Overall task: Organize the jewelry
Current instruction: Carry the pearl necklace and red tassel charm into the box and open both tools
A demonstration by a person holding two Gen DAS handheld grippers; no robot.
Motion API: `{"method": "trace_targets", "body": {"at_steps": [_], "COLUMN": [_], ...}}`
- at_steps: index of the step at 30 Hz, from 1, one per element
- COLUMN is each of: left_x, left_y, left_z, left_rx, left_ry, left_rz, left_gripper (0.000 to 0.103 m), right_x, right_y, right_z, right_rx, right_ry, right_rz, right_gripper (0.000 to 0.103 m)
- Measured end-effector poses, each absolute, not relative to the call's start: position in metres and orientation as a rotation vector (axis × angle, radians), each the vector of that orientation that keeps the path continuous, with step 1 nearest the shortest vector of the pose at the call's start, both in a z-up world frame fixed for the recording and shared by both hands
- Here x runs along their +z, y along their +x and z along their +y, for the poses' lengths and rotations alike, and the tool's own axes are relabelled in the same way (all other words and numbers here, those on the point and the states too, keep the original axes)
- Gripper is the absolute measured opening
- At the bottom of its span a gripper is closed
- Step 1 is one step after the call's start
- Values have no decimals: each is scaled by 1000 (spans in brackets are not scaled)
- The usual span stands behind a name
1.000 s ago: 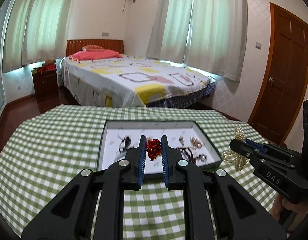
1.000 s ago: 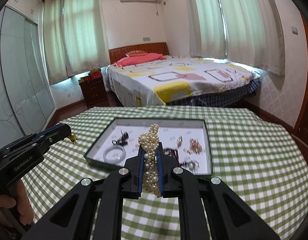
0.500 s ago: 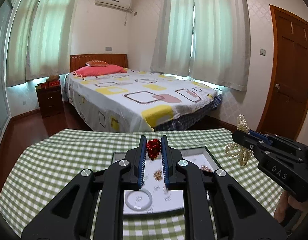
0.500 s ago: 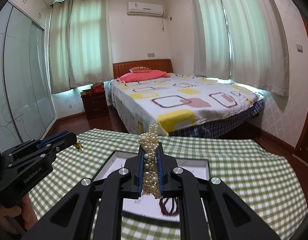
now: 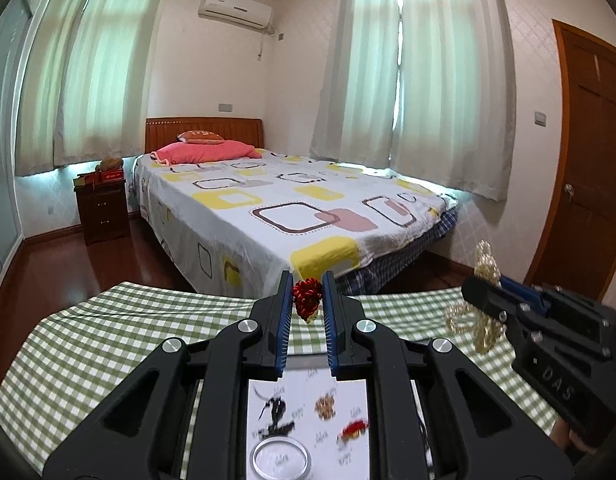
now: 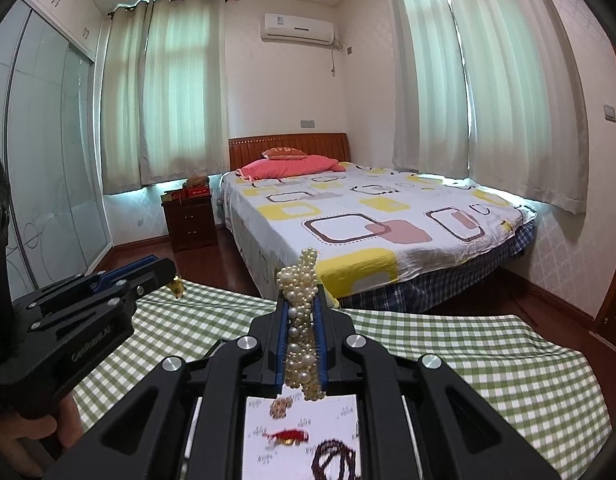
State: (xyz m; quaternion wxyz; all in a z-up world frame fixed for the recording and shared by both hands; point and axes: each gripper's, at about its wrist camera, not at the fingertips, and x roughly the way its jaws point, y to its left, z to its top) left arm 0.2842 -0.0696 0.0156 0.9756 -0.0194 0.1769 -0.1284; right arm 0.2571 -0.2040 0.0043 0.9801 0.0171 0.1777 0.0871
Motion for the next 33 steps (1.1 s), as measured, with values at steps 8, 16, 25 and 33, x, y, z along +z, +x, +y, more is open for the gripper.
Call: {"method": "trace_targets", "body": {"at_steps": [8, 16, 25, 33], "left_x": [-47, -114, -144, -155], "left_y": [347, 389, 412, 415], "left_z": [-82, -93, -95, -99], "left_rx": [-244, -227, -195, -181], "left_ry": [-55, -16, 8, 25], "left_rz": [538, 732, 857, 894], "left_gripper": [15, 15, 15, 16], "right_x": [-46, -102, -130, -147], "right_y": [306, 342, 364, 374], "right_z": [-209, -213, -212, -215], "right_rx": [176, 171, 169, 143], "right_ry": [67, 80, 70, 74], "right_rz": [476, 641, 768, 834], "right_gripper": [12, 12, 12, 12]}}
